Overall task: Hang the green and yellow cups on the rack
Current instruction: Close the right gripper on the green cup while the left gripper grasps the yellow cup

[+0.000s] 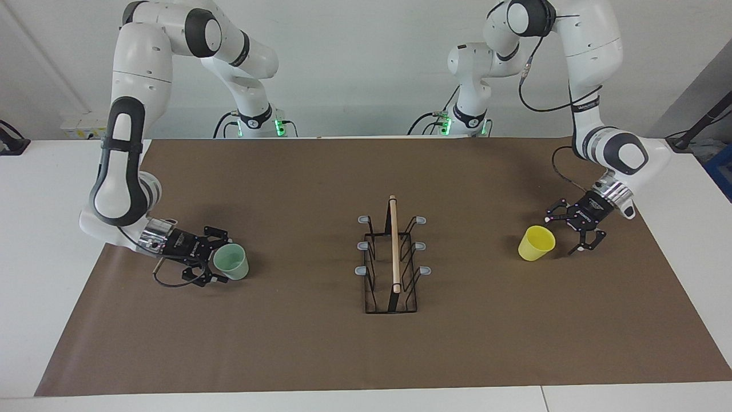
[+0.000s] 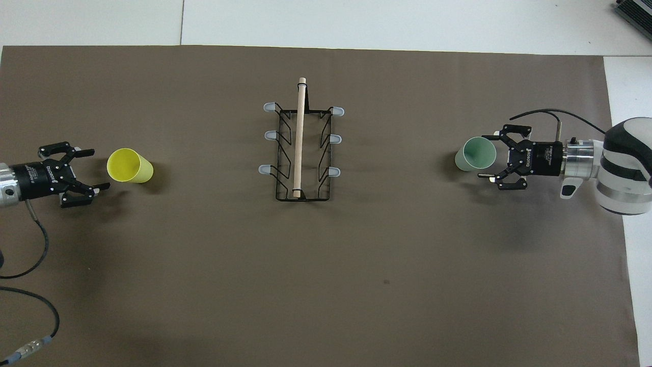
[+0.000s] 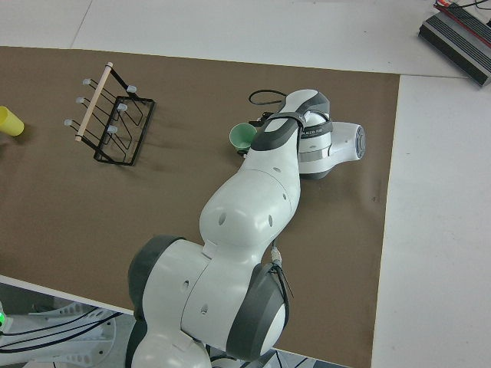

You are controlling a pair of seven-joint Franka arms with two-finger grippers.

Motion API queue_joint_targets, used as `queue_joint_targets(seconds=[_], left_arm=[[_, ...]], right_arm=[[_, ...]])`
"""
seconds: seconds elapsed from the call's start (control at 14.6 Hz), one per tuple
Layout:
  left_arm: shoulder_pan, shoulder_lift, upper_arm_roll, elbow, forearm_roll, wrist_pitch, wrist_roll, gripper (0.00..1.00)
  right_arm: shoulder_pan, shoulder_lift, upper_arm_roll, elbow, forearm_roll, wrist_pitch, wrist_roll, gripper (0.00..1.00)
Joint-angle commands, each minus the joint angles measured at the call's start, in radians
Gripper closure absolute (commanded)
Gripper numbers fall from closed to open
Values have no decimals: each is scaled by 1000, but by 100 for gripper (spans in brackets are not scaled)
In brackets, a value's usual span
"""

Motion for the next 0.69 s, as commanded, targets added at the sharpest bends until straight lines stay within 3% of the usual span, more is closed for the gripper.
queue_joint_targets(seconds=[0.0,0.48,0.55,0.62], left_arm=[[-30,-67,5,-104,-83,45,74,0],[-67,-92,-3,-181,-313,92,147,0],[-76,-84,-3,-176,-361,106,158,0],[-97,-73,-3,-173,-390,129,161,0]], right_arm=[[-5,0,3,-21,28,24,-56,1],[7,6,3,-24,28,45,-99,2],[6,6,4,-24,28,42,-122,15],[4,6,3,-21,27,36,-137,37]])
